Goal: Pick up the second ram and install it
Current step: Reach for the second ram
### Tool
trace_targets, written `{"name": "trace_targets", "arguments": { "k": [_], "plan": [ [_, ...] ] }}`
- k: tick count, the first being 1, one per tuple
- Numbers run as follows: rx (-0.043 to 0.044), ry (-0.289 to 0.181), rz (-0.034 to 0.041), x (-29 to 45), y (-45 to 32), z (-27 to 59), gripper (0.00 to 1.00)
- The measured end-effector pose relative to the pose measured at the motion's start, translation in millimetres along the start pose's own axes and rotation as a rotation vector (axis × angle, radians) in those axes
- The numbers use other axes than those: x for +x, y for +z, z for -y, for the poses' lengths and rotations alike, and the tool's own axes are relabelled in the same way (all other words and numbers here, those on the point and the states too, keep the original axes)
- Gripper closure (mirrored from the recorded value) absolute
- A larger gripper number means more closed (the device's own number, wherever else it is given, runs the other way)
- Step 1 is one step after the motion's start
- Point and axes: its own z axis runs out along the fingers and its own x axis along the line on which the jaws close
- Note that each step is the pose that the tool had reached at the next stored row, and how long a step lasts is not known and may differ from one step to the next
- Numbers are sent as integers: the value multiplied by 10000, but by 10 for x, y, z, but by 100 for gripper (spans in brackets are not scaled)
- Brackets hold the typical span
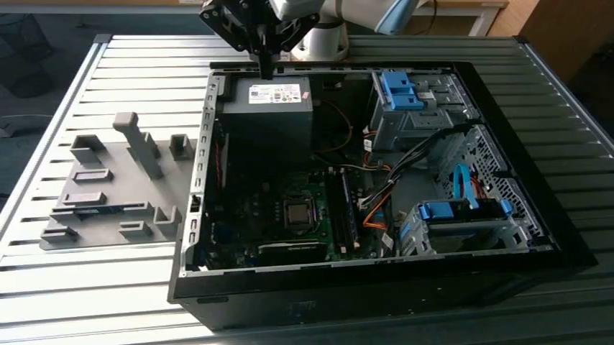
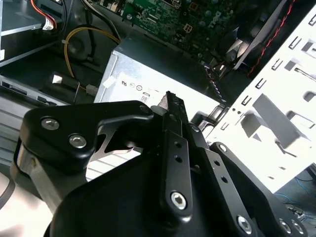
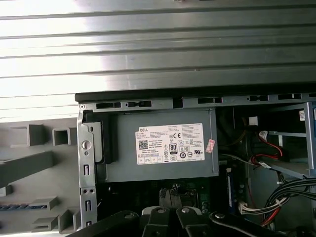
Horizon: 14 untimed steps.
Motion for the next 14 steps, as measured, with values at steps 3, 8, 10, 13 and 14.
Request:
{"name": "trace_targets", "arguments": {
  "k": [3, 8, 10, 13, 14],
  "plan": [
    [0, 0, 0, 9, 0, 1, 89],
    [0, 0, 0, 25, 0, 2, 89],
    [0, 0, 0, 31, 0, 2, 89],
    [0, 0, 0, 40, 0, 3, 89],
    [0, 0, 0, 43, 0, 3, 89]
  ]
}}
